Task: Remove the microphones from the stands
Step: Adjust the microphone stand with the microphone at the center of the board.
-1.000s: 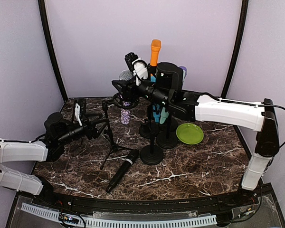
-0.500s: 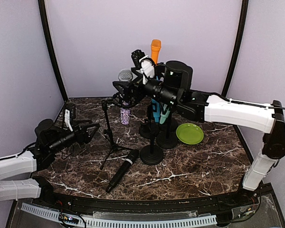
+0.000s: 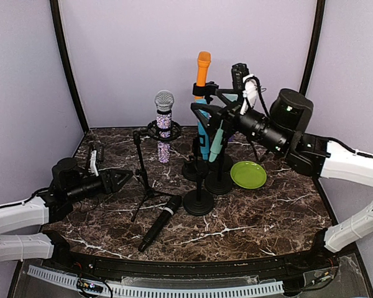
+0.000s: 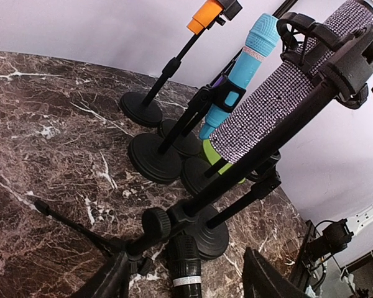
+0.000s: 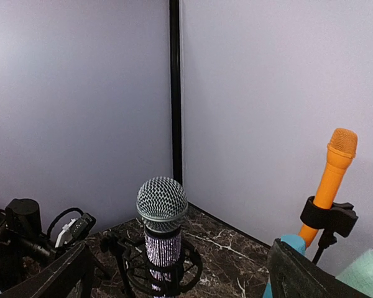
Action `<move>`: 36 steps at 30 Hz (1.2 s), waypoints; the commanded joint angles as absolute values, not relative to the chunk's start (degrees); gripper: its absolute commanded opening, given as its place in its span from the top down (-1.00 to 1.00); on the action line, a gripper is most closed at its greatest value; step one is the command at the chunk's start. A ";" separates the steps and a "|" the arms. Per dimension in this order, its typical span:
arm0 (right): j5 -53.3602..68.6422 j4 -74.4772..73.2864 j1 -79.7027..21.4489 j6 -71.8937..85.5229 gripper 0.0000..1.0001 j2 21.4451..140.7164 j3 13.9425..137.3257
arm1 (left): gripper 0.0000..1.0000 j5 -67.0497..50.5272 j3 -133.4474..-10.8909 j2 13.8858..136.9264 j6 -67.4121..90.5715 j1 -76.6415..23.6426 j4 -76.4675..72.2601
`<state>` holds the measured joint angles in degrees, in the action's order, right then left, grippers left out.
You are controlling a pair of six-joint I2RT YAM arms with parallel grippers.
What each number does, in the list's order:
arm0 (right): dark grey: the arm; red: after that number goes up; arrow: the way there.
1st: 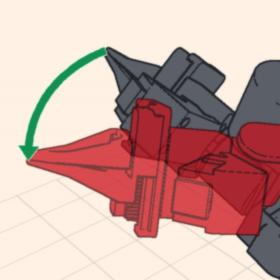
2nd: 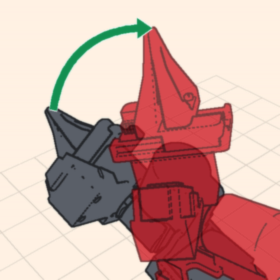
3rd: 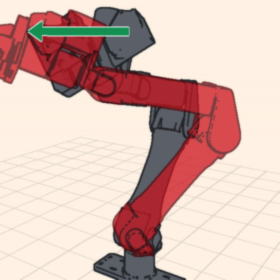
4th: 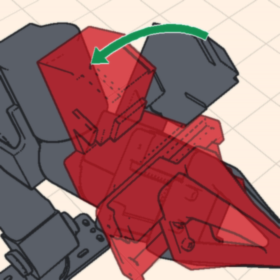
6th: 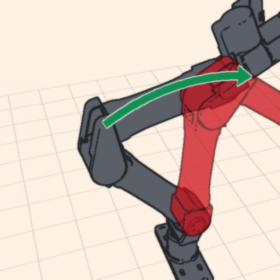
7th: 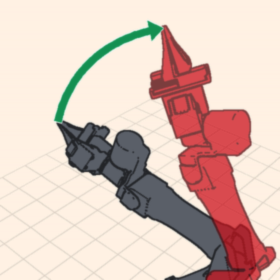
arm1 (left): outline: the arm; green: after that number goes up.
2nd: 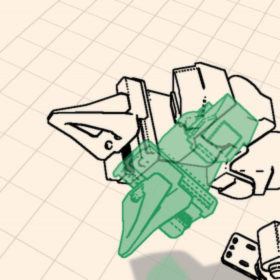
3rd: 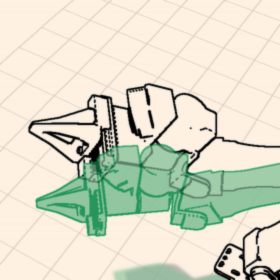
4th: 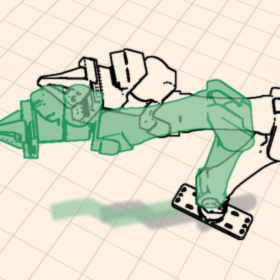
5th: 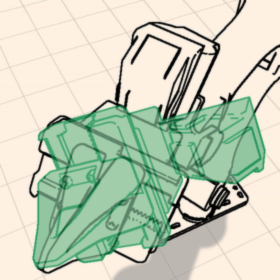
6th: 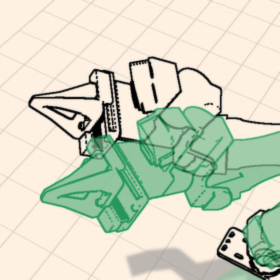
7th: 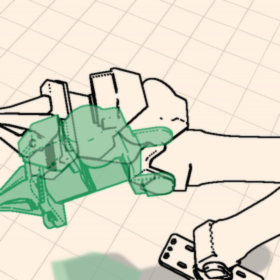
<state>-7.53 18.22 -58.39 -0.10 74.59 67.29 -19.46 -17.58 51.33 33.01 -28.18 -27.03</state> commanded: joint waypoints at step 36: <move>-5.80 29.52 -47.11 30.73 -0.97 51.54 22.63 | -0.04 -42.06 -17.76 74.44 41.39 -19.78 -58.04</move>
<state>-7.79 25.71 -47.57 30.00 52.95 22.81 -39.57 -17.52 71.77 42.50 -20.03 -48.36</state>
